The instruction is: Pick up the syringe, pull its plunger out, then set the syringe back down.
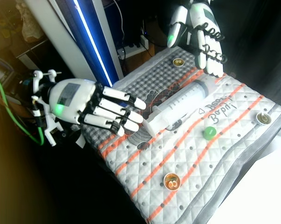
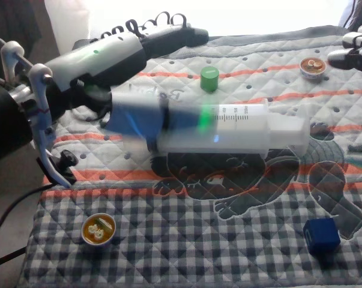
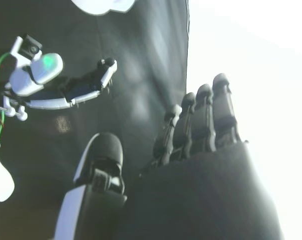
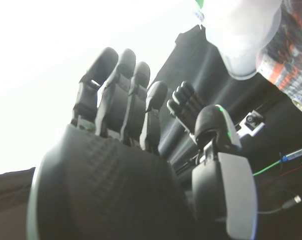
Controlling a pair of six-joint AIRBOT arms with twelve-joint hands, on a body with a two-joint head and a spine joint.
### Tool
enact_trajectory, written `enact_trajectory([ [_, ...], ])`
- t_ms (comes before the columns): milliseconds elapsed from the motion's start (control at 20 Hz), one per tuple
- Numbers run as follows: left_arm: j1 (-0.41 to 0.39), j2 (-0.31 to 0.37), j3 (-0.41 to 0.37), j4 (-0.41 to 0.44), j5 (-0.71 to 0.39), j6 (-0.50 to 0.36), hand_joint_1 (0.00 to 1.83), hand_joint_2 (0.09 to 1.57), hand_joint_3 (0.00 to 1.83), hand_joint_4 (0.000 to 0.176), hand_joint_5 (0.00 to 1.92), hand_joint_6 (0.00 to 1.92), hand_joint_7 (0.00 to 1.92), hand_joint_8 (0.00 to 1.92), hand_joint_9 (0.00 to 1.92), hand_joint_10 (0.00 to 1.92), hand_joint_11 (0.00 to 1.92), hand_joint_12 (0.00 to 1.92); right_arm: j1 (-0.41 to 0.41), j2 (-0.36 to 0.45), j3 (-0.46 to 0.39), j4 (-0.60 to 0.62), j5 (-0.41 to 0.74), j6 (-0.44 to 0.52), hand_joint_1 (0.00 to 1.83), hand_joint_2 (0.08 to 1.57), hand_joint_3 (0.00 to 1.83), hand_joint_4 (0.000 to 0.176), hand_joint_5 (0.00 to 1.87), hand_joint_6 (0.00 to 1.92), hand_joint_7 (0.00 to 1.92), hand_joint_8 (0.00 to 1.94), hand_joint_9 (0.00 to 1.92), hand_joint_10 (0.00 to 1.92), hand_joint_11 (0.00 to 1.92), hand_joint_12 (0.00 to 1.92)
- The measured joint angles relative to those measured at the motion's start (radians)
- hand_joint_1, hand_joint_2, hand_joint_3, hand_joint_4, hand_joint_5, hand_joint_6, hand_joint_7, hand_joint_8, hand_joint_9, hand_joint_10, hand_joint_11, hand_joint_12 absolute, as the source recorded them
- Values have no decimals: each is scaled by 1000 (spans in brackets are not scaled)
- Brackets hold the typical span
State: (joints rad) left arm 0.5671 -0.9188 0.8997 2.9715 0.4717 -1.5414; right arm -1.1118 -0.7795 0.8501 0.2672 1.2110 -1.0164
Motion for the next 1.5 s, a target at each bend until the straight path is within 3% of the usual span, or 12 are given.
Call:
enact_trajectory([
  [100, 0, 0, 0, -2, -12, -1, 812, 748, 32, 0, 193, 10, 74, 11, 49, 22, 0, 1249, 0, 0, 0, 1, 2, 0, 962, 827, 41, 10, 406, 29, 294, 2, 183, 52, 0, 844],
  [150, 0, 0, 0, -2, -12, -1, 792, 761, 24, 0, 201, 9, 99, 10, 75, 36, 0, 1308, 0, 0, 0, -1, 3, 0, 958, 830, 33, 5, 418, 27, 314, 8, 209, 57, 0, 892],
  [250, -8, -19, 20, 0, -24, -3, 790, 785, 14, 0, 210, 5, 97, 1, 71, 33, 0, 1159, 0, -5, 0, 4, 2, 0, 976, 826, 17, 0, 431, 17, 321, 4, 208, 43, 0, 843],
  [300, -21, -42, 43, 0, -51, -2, 851, 792, 9, 0, 224, 5, 104, 1, 62, 22, 0, 1005, 0, -8, 0, 6, 3, 0, 977, 830, 15, 0, 422, 10, 328, 4, 212, 40, 0, 808],
  [400, -62, -95, 99, 8, -119, -4, 970, 779, 0, 0, 254, 9, 169, 8, 115, 32, 0, 1110, 0, -10, -1, -2, 3, 0, 962, 842, 12, 0, 443, 12, 360, 10, 249, 46, 0, 905],
  [550, -99, -183, 186, 14, -229, -1, 971, 761, 0, 0, 261, 5, 193, 6, 191, 47, 0, 1126, 0, -10, 0, 3, 3, 0, 926, 864, 15, 0, 459, 12, 356, 3, 253, 41, 0, 988],
  [650, -100, -240, 240, 15, -296, -1, 1053, 738, 0, 0, 355, 23, 270, 19, 270, 63, 0, 1252, 0, -12, 0, -1, 3, 0, 924, 875, 12, 0, 460, 7, 353, 1, 226, 24, 0, 881],
  [950, -94, -353, 374, 12, -393, 0, 1102, 767, 5, 0, 372, 6, 290, 6, 271, 39, 0, 1129, 0, -12, 0, -6, 3, 1, 946, 912, 12, 0, 433, 0, 351, 0, 247, 22, 0, 907],
  [1250, -71, -391, 430, -8, -414, 3, 1113, 852, 13, 0, 563, 30, 539, 45, 422, 103, 0, 1418, 0, -12, 0, -6, 2, 2, 964, 930, 8, 0, 432, 0, 371, 5, 281, 27, 0, 1008],
  [1350, -65, -400, 445, -18, -402, 2, 1142, 963, 7, 0, 862, 28, 803, 96, 434, 779, 32, 1677, 0, -12, 0, -6, 3, 2, 925, 938, 9, 0, 453, 8, 383, 7, 301, 34, 0, 1095],
  [1400, -64, -404, 451, -24, -398, 0, 1223, 1098, 5, 0, 1085, 466, 792, 1136, 466, 1278, 120, 1814, 0, -12, 0, -6, 3, 2, 921, 951, 11, 0, 453, 7, 388, 7, 302, 34, 0, 1051],
  [1500, -63, -413, 467, -42, -382, -3, 1221, 1191, 6, 0, 1013, 794, 662, 1590, 409, 1831, 280, 1917, 0, -14, 0, -6, 4, 2, 910, 964, 11, 0, 461, 8, 398, 8, 309, 35, 0, 1034],
])
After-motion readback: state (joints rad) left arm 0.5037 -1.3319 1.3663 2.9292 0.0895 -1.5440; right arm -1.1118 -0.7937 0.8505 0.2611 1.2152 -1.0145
